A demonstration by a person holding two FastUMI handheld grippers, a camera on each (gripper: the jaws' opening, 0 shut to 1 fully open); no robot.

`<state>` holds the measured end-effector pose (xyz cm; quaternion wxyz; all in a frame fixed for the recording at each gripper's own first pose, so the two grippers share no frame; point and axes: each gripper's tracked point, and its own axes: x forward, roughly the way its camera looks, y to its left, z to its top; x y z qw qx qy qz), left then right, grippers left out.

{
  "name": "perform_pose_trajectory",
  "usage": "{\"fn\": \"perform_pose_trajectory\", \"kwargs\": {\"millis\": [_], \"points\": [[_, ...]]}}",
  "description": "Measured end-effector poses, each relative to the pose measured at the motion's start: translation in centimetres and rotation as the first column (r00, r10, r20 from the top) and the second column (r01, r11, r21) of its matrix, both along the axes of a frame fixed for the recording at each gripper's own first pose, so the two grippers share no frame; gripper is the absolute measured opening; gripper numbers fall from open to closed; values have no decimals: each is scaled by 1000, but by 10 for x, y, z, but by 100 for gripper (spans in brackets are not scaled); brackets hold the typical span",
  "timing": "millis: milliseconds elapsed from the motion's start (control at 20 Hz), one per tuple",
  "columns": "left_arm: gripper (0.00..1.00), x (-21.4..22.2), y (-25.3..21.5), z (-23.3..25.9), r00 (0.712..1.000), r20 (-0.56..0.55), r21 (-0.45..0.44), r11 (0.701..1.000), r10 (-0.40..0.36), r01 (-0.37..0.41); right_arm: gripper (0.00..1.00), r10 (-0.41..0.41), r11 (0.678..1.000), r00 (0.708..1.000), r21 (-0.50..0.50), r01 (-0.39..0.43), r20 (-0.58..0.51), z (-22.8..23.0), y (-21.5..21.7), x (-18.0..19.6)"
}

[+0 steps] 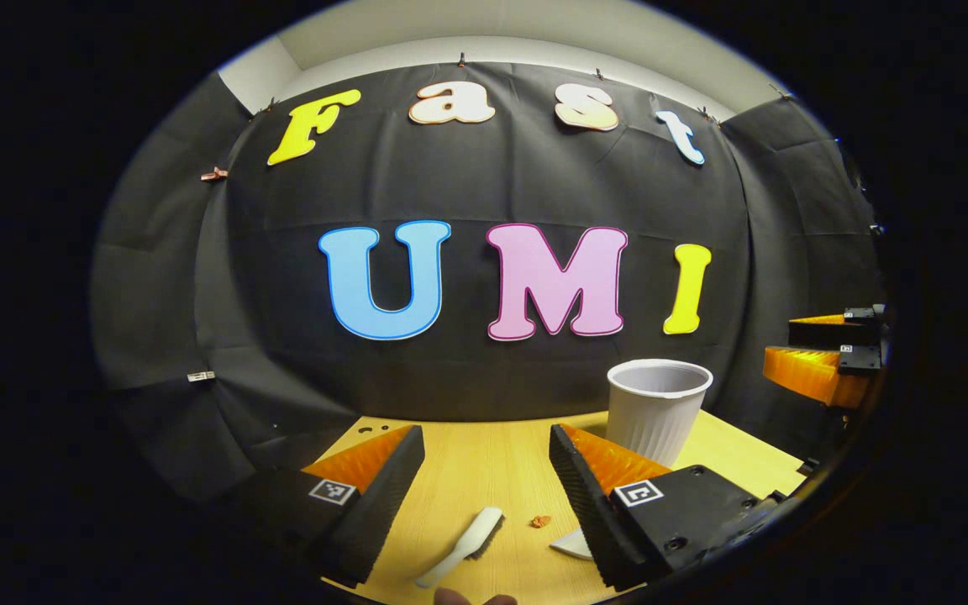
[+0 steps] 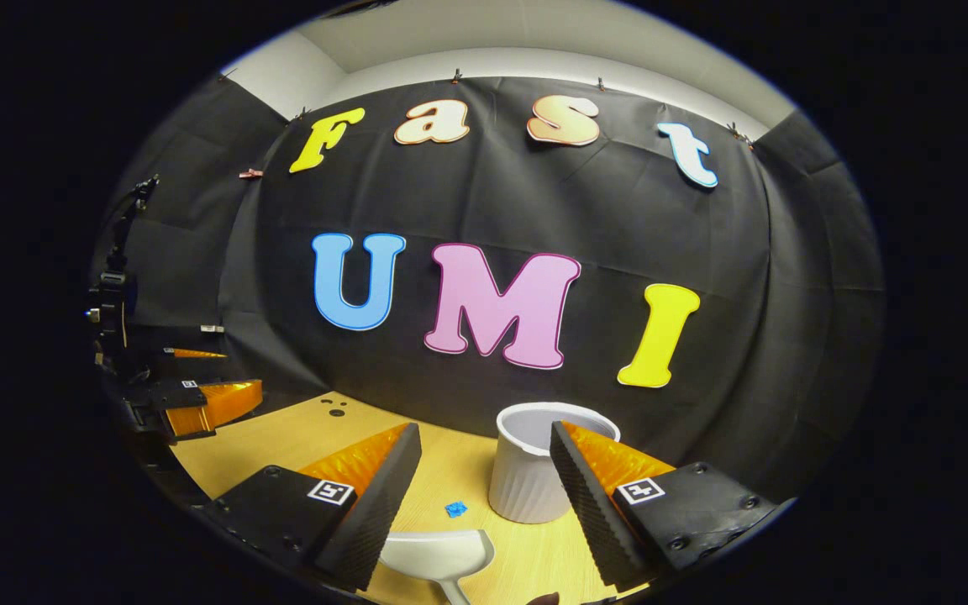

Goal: Pick up the small broom and dustpan from the desktop, sweep the trash into the dustpan with the broom, and then empty the trash into the garbage bin.

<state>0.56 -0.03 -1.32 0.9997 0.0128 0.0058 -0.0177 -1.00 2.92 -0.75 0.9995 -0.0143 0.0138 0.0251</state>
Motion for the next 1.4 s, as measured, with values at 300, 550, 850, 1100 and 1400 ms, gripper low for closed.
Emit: {"fn": "perform_pose_trajectory", "kwargs": {"millis": [300,550,850,1100,1400], "points": [[96,0,8,-12,999,-32,3,1000,10,-10,98,177,983,904,18,-185,-389,-114,19,-34],[96,1,14,-22,998,-57,9,1000,23,-23,96,209,972,716,63,-226,-666,-218,18,-54],[96,1,20,-23,998,-58,13,999,31,-30,95,161,971,548,33,-236,-821,-323,24,-53],[96,1,24,-25,997,-68,12,999,43,-42,93,145,974,451,47,-221,-881,-379,33,-37],[96,-1,29,-29,995,-82,14,998,59,-58,91,168,968,378,80,-238,-911,-396,48,-21]]}}
